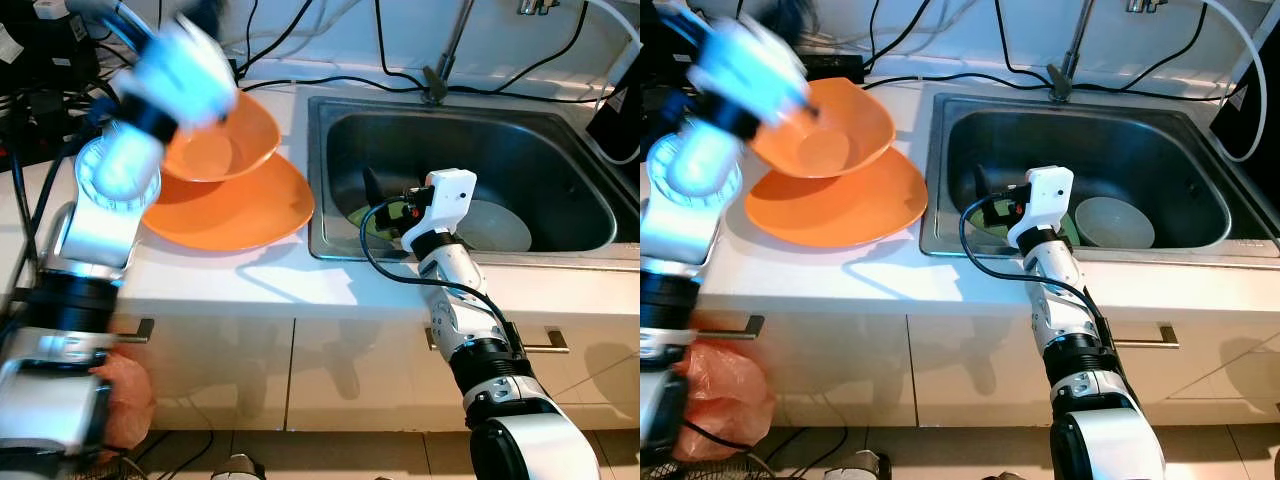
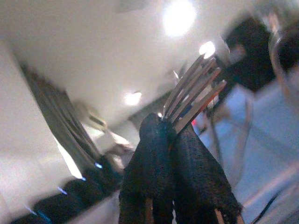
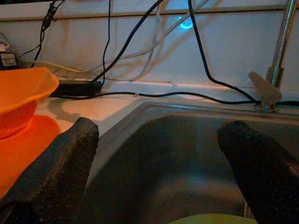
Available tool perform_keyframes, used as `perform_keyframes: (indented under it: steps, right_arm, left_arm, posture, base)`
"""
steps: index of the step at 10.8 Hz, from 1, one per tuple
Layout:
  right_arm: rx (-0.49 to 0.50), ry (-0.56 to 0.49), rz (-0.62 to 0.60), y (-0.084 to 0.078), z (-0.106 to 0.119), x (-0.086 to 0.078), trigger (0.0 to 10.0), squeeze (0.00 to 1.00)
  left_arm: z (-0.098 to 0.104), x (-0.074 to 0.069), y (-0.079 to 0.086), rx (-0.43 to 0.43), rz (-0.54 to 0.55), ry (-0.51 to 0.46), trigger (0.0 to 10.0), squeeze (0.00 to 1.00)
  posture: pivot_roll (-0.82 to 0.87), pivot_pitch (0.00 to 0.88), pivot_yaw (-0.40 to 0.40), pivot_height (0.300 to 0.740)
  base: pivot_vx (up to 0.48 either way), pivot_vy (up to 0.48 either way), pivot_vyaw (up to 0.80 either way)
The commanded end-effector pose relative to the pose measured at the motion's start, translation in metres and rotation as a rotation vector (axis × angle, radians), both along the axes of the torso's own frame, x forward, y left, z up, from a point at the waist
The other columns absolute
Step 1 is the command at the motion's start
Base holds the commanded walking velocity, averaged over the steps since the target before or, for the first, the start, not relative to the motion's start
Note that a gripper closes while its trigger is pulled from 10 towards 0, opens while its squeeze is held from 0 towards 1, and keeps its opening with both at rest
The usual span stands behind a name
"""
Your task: Kitchen organization
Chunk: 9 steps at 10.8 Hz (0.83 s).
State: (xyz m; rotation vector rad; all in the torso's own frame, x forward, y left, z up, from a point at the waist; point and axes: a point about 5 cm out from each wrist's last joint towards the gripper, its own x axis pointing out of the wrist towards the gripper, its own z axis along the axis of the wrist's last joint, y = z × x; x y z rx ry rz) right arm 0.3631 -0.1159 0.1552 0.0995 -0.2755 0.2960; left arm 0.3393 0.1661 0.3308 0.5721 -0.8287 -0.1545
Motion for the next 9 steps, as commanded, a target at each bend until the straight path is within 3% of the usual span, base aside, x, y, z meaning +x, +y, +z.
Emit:
perform_keyframes:
  steps: [1, 2, 3, 4, 8, 9]
  right_arm:
    - [0.002, -0.005, -0.008, -0.002, 0.001, 0.001, 10.0, 0.0]
    - [0.001, -0.005, -0.007, -0.002, 0.002, 0.001, 10.0, 0.0]
    - [0.001, -0.005, -0.008, -0.003, 0.001, 0.001, 10.0, 0.0]
    - [0.001, -0.004, -0.011, -0.004, 0.001, 0.0, 10.0, 0.0]
    - [0.004, -0.005, -0.023, -0.006, 0.001, 0.001, 10.0, 0.0]
    - [0.007, -0.004, -0.023, -0.006, 0.001, 0.001, 10.0, 0.0]
  left_arm:
    - [0.021, -0.007, -0.003, -0.199, -0.128, -0.013, 10.0, 0.0]
    - [0.027, -0.008, -0.005, -0.414, -0.275, 0.037, 10.0, 0.0]
    - [0.025, -0.008, -0.007, -0.516, -0.355, 0.078, 10.0, 0.0]
    - [0.017, -0.007, -0.011, -0.711, -0.504, 0.169, 10.0, 0.0]
    - [-0.037, 0.006, -0.023, -1.1, -0.673, 0.443, 10.0, 0.0]
    - [-0.048, 0.009, -0.024, -1.149, -0.672, 0.482, 10.0, 0.0]
  posture:
    - [0.09, 0.035, -0.057, 0.74]
    - [0.09, 0.039, -0.058, 0.74]
    - [0.09, 0.04, -0.059, 0.74]
    - [0.09, 0.043, -0.058, 0.74]
    - [0.08, 0.044, -0.054, 0.74]
    - [0.08, 0.045, -0.056, 0.74]
  base:
    - [0.0, 0.0, 0.0]
    - [0.0, 0.0, 0.0]
    - [0.0, 0.0, 0.0]
    - [0.0, 0.0, 0.0]
    - [0.0, 0.0, 0.0]
    - [0.0, 0.0, 0.0]
